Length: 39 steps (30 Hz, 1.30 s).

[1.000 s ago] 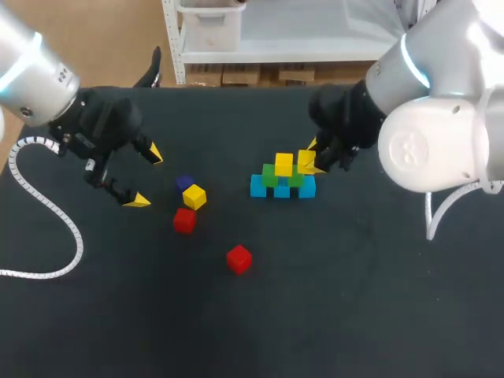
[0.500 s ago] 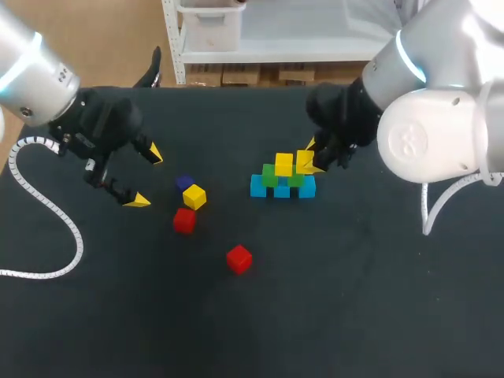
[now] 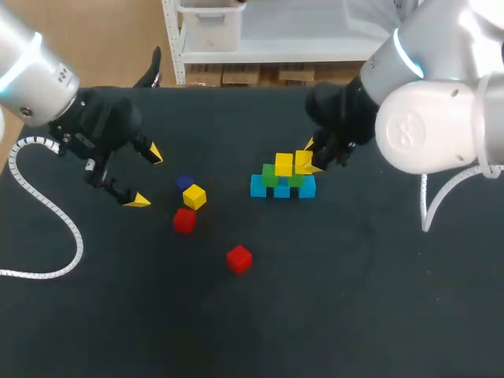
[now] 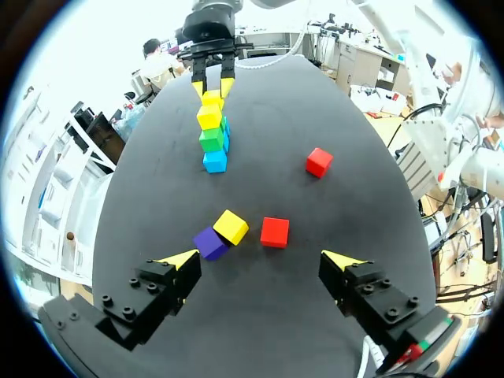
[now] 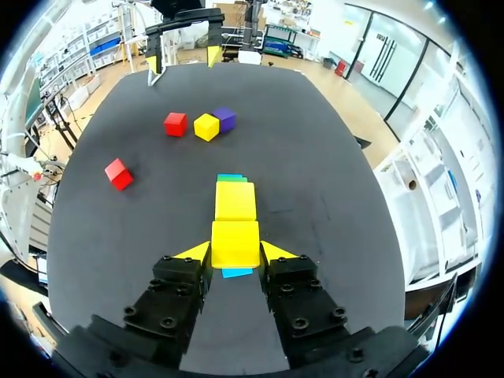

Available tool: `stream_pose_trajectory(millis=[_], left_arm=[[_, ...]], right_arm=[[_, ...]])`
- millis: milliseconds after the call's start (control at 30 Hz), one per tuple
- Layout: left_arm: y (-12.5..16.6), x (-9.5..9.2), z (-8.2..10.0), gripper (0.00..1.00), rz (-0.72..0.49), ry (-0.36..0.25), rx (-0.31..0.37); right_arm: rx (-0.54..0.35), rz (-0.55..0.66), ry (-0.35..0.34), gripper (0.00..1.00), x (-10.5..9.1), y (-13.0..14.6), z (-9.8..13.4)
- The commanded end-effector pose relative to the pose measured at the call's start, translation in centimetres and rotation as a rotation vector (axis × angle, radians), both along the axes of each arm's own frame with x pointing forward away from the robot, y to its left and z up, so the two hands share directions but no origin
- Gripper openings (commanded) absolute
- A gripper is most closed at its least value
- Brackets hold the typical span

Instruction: Place the blue cubes, place green cubes on the blue cubes, place the yellow cubes on the green cubes, then place the red cubes on the yellow cubes, and place purple cube on the red cubes.

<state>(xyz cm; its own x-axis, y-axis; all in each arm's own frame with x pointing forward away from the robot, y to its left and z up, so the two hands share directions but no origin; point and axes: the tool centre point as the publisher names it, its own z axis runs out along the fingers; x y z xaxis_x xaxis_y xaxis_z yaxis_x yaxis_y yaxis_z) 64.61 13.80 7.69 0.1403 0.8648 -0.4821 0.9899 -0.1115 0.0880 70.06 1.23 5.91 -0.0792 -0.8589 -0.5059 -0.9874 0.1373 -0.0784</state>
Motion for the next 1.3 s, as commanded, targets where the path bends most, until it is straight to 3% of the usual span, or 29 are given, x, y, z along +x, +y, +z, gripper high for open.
stream_pose_trajectory(millis=[33, 1300], left_arm=[[0.15, -0.03, -0.08, 1.0, -0.003, -0.003, -0.005], [0.15, -0.03, -0.08, 1.0, -0.003, -0.003, -0.005]], right_arm=[[0.004, 0.005, 0.007, 0.0, 0.2, 0.11, -0.13], [0.01, 0.016, 0.025, 0.0, 0.49, 0.55, -0.62]])
